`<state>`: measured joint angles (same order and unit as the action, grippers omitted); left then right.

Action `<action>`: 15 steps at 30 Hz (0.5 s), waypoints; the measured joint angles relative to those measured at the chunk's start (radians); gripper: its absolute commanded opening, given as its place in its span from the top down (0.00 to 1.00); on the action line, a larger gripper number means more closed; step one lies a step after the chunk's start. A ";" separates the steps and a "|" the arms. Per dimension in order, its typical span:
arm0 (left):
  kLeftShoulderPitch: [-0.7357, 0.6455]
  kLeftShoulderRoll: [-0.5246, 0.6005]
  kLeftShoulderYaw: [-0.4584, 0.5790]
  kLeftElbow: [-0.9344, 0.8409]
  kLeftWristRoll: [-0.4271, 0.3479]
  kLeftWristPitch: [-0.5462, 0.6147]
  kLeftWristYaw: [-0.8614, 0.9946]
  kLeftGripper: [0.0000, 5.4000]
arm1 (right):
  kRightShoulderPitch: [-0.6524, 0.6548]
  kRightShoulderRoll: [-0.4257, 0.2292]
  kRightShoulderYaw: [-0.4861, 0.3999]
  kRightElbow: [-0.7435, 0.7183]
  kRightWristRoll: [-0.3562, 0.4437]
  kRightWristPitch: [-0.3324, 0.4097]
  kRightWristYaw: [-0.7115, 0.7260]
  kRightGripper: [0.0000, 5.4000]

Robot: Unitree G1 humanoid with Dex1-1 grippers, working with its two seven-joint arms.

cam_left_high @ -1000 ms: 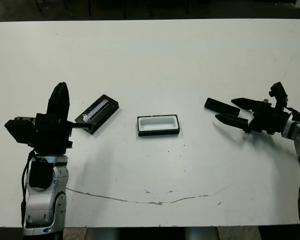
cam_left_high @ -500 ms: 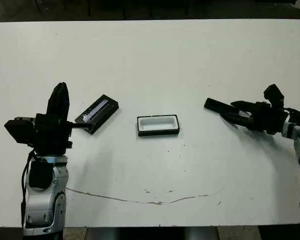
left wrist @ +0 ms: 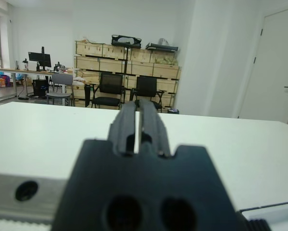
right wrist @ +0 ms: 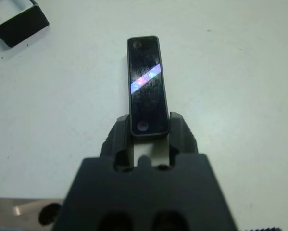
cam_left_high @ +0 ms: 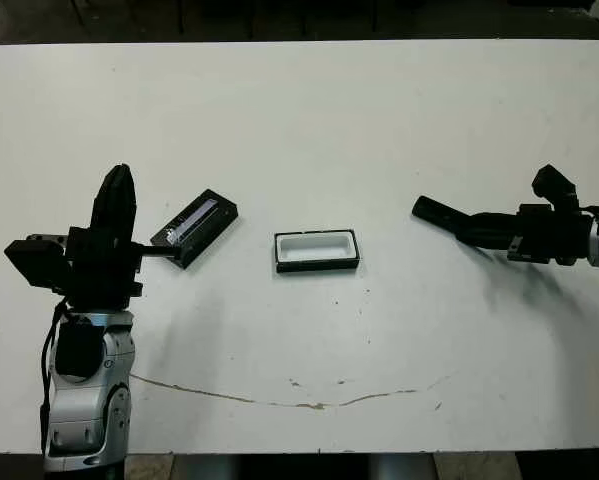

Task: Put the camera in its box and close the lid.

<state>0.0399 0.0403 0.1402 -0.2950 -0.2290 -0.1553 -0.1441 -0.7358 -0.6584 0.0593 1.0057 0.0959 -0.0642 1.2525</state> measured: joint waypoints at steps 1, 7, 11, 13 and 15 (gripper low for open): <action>0.000 0.000 0.000 0.000 0.000 0.000 0.000 1.00 | 0.007 0.004 -0.015 -0.002 0.012 0.000 -0.002 0.90; 0.001 0.001 0.001 0.000 0.002 -0.001 0.000 1.00 | 0.034 0.053 -0.120 -0.143 0.124 0.037 -0.023 0.91; 0.003 0.000 -0.001 -0.001 0.005 -0.001 0.001 1.00 | 0.032 0.080 -0.146 -0.286 0.191 0.117 -0.034 0.91; 0.006 0.000 -0.002 -0.002 0.005 0.000 0.002 1.00 | 0.030 0.086 -0.145 -0.369 0.212 0.169 -0.042 0.91; 0.011 0.000 -0.004 -0.002 0.012 -0.001 0.003 1.00 | 0.026 0.086 -0.135 -0.446 0.217 0.224 -0.055 0.91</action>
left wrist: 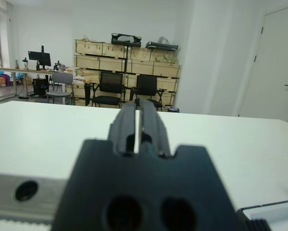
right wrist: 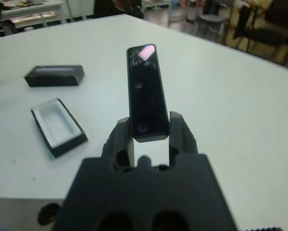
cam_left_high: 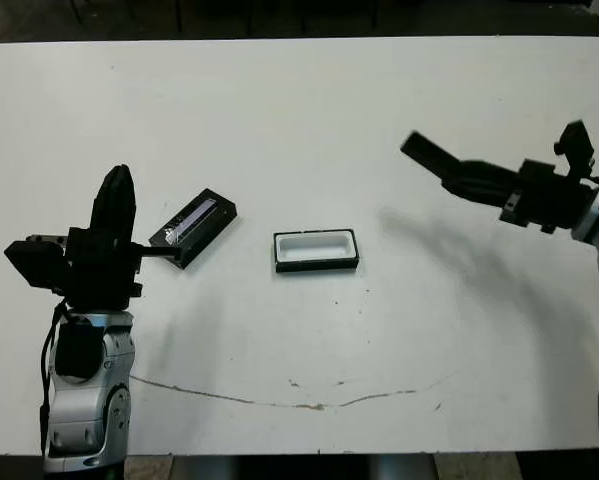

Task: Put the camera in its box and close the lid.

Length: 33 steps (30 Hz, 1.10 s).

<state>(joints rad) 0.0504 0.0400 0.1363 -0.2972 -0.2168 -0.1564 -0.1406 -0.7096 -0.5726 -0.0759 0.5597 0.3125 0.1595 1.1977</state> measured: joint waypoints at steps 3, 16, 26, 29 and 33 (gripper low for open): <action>0.006 0.000 -0.002 -0.001 0.013 0.000 0.004 1.00 | -0.020 0.018 0.036 -0.076 0.003 0.052 -0.005 0.91; 0.017 -0.003 -0.019 -0.020 0.032 0.008 0.027 1.00 | -0.171 0.014 0.308 -0.279 -0.139 0.225 0.073 0.91; 0.023 -0.006 -0.033 -0.029 0.051 0.012 0.046 1.00 | -0.208 0.006 0.457 -0.357 -0.234 0.247 0.129 0.91; 0.024 -0.006 -0.037 -0.032 0.057 0.012 0.049 1.00 | -0.207 0.006 0.491 -0.395 -0.255 0.242 0.141 0.91; 0.025 -0.006 -0.038 -0.033 0.059 0.012 0.051 1.00 | -0.199 0.004 0.523 -0.459 -0.271 0.254 0.149 0.91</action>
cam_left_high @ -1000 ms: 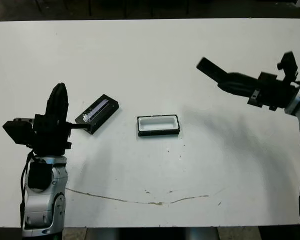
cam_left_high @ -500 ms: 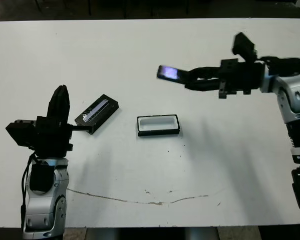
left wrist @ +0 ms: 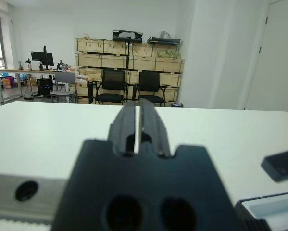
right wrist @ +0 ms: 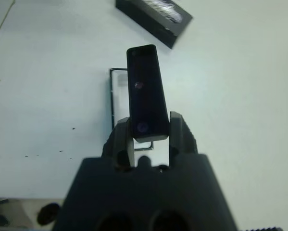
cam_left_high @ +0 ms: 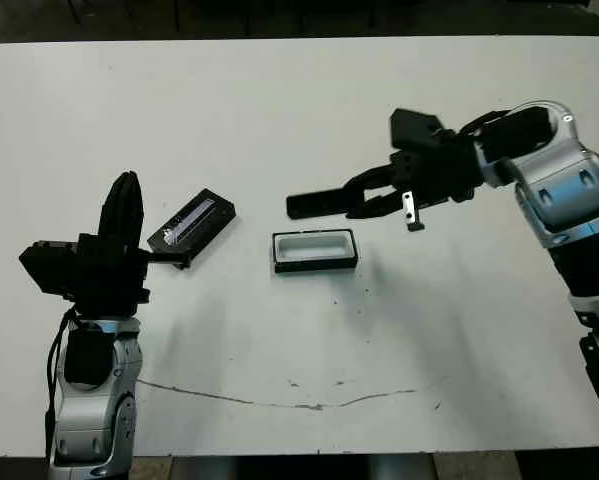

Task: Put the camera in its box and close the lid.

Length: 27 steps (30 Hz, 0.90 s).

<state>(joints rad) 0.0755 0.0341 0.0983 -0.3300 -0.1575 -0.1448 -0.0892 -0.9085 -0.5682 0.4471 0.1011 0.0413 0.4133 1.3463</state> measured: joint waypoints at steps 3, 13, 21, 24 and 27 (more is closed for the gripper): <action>0.001 0.000 0.000 -0.001 -0.001 0.000 0.000 1.00 | 0.009 -0.002 0.026 -0.022 -0.019 0.020 0.001 0.91; 0.003 0.000 -0.002 -0.004 0.006 0.001 0.005 1.00 | 0.023 -0.006 0.077 -0.012 -0.059 0.001 0.012 0.91; 0.004 0.000 -0.002 0.000 0.002 -0.004 0.006 1.00 | 0.026 0.002 0.080 0.025 -0.095 -0.022 0.007 0.91; 0.004 0.000 -0.002 0.000 0.000 -0.004 0.006 1.00 | 0.027 0.008 0.080 0.043 -0.100 -0.029 0.005 0.91; 0.005 0.000 -0.003 0.000 0.000 -0.004 0.006 1.00 | 0.027 0.011 0.080 0.046 -0.106 -0.033 0.003 0.91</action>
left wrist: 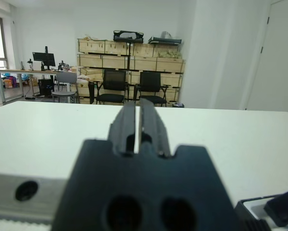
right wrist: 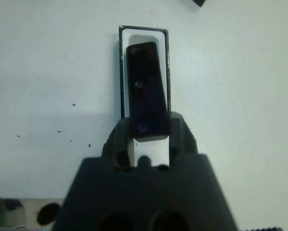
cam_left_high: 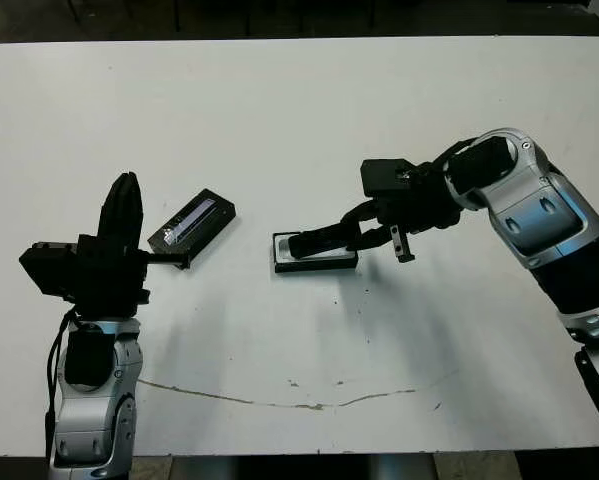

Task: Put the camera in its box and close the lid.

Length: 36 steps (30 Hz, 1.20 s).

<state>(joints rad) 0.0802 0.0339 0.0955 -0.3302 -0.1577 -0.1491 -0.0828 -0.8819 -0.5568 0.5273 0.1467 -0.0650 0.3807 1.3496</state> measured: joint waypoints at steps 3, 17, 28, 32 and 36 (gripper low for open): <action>0.000 0.000 0.000 0.000 -0.001 0.000 0.000 1.00 | 0.000 0.002 0.000 0.004 -0.009 -0.005 -0.003 0.91; 0.001 0.000 -0.002 0.001 -0.001 -0.001 0.000 1.00 | 0.001 0.019 0.018 0.015 -0.041 -0.008 -0.003 0.91; 0.009 -0.006 -0.009 0.000 0.001 -0.001 0.004 1.00 | -0.031 0.063 0.081 -0.033 -0.120 0.050 -0.005 0.91; 0.016 -0.007 -0.010 0.000 0.000 -0.001 0.004 1.00 | -0.033 0.074 0.098 -0.037 -0.142 0.066 -0.005 0.91; 0.020 -0.007 -0.010 0.000 -0.001 -0.001 0.004 1.00 | -0.037 0.080 0.109 -0.030 -0.152 0.069 -0.005 0.91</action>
<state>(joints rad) 0.1001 0.0269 0.0853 -0.3304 -0.1590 -0.1501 -0.0784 -0.9188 -0.4769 0.6359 0.1168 -0.2167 0.4493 1.3448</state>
